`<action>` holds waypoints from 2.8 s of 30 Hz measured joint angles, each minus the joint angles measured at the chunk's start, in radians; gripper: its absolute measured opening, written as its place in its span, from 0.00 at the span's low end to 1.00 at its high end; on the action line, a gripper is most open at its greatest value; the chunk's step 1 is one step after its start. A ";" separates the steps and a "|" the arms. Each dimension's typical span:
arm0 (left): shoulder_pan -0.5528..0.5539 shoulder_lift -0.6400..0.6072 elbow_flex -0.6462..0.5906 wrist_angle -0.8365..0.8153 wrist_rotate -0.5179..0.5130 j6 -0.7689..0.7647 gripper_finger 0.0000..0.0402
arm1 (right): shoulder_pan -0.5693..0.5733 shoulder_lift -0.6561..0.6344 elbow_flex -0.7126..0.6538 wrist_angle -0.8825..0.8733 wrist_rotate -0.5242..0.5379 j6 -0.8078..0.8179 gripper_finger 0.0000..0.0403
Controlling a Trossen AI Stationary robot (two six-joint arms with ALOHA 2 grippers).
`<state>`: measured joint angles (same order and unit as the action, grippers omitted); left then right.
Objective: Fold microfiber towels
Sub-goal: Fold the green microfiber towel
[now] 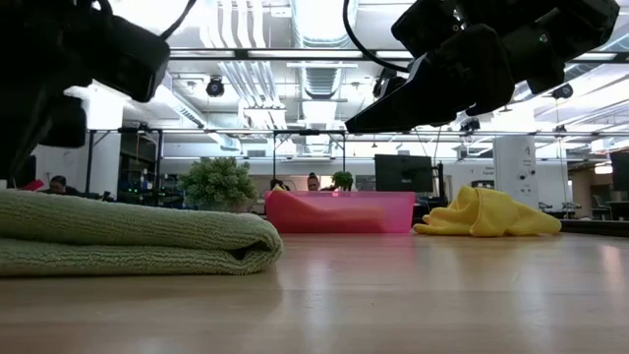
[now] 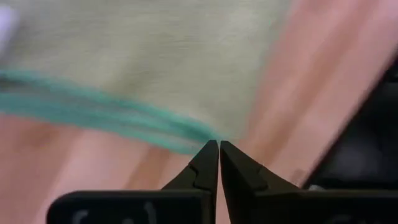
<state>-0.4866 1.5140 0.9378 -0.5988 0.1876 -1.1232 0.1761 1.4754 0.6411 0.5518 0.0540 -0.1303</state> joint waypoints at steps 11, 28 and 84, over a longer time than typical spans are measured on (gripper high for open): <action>0.051 -0.116 -0.061 -0.131 -0.289 -0.226 0.06 | 0.000 0.000 0.000 0.003 0.000 0.003 0.56; 0.134 -0.124 -0.204 -0.124 -0.364 -0.330 0.48 | 0.000 0.000 -0.002 0.003 0.000 -0.020 0.56; 0.145 -0.123 -0.287 0.126 -0.457 -0.283 0.37 | 0.000 0.000 -0.003 0.006 0.000 -0.027 0.56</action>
<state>-0.3412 1.3907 0.6507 -0.4728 -0.2698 -1.4067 0.1759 1.4757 0.6384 0.5583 0.0544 -0.1577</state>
